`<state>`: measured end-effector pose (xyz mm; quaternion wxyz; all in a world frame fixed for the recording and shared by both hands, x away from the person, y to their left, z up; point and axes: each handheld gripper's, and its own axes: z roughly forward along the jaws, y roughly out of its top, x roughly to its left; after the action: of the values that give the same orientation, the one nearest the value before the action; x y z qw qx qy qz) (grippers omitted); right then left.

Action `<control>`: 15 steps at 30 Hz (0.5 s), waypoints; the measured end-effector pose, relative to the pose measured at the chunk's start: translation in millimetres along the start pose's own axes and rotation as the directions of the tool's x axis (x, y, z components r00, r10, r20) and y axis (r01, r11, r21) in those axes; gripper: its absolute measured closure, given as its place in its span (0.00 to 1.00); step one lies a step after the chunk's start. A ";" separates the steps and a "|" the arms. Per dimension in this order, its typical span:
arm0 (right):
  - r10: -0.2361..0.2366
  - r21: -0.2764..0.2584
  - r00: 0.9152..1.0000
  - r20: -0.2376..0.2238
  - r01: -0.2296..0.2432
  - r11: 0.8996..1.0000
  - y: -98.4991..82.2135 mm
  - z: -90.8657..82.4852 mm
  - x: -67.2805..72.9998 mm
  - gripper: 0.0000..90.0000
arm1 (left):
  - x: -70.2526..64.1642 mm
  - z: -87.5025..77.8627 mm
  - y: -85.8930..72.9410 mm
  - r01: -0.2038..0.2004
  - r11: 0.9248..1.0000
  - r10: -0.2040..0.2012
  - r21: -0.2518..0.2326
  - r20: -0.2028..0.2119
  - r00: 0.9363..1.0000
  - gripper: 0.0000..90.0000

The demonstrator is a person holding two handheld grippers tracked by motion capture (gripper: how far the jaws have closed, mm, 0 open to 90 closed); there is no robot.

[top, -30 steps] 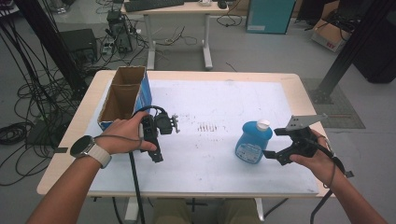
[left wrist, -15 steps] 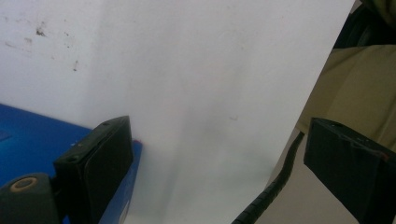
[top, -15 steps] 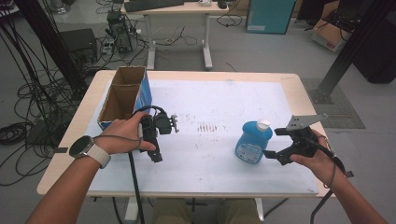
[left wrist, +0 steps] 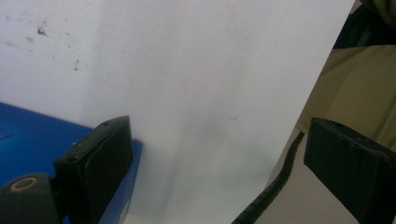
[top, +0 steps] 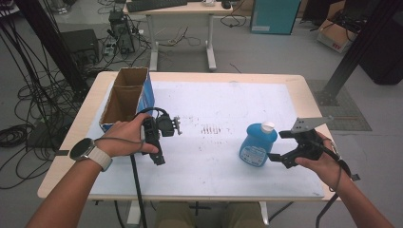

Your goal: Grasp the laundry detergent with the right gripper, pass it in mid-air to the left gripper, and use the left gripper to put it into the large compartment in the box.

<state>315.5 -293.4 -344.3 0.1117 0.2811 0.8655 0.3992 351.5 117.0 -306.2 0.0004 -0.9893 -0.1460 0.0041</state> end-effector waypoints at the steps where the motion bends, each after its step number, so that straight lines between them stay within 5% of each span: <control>1: 0.000 0.000 1.000 0.000 0.000 1.000 0.0 0.0 0.1 0.05 | 0.0 0.0 0.1 0.000 1.000 0.000 0.000 0.000 1.000 0.10; 15: 0.000 -0.001 1.000 -0.003 0.000 1.000 -0.5 0.7 -0.2 0.05 | 0.1 0.6 0.3 -0.001 1.000 0.001 0.000 -0.003 1.000 0.10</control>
<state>315.8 -293.4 -345.2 0.1104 0.2803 0.8655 0.4001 351.6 116.7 -306.8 0.0005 -0.9894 -0.1454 0.0026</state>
